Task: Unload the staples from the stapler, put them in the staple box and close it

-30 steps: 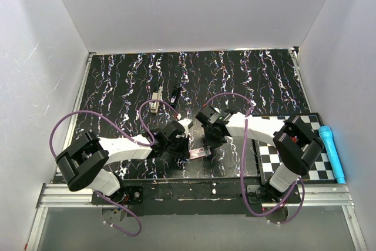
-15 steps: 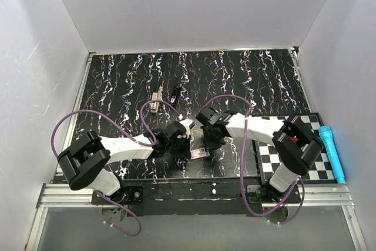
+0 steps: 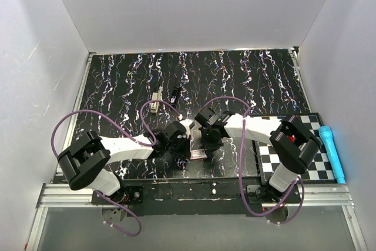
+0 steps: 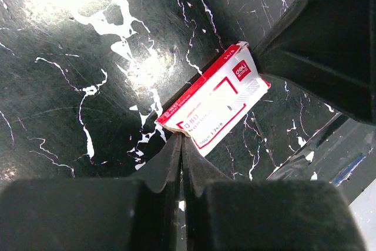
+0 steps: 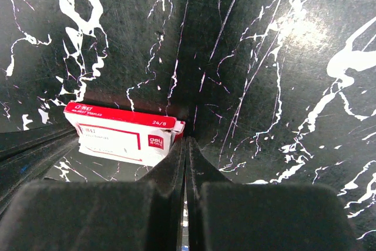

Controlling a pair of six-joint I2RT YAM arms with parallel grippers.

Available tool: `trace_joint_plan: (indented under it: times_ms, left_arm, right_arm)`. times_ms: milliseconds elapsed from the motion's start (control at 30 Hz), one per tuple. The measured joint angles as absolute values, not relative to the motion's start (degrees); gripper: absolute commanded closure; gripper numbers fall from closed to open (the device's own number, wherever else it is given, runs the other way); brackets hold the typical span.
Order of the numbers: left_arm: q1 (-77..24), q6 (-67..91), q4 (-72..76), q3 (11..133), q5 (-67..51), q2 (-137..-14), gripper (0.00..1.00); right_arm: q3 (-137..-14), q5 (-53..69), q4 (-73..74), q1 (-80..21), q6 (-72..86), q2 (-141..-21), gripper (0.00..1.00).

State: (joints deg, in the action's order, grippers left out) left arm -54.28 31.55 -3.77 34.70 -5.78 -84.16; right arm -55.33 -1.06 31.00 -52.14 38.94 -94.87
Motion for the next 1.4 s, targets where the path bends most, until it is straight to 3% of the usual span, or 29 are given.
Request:
trace_joint_plan:
  times_ms: [567, 767, 967, 1300, 1400]
  left_arm:
    - [-54.89, 31.53, -6.44, 34.61, -3.81, -82.59, 0.98]
    - [-54.89, 31.53, -8.64, 34.59, -2.13, -81.41, 0.89]
    - [-54.94, 30.87, -13.52, 34.04, 1.32, -77.58, 0.74]
    - [-54.94, 28.32, -21.26, 35.16, 9.1, -63.24, 0.59]
    - [-54.94, 27.55, -23.16, 36.42, 11.25, -59.99, 0.54]
  right_arm:
    - [-55.37, -2.39, 31.31, -52.21, 39.07, -94.67, 0.99]
    - [-55.37, -5.85, 32.05, -52.16, 38.81, -93.76, 0.99]
    - [-55.37, -9.13, 33.63, -51.7, 38.61, -91.15, 0.84]
    - [-57.01, -16.43, 37.17, -50.96, 36.42, -83.81, 0.51]
    - [-57.3, -18.81, 38.52, -50.96, 35.81, -81.03, 0.47]
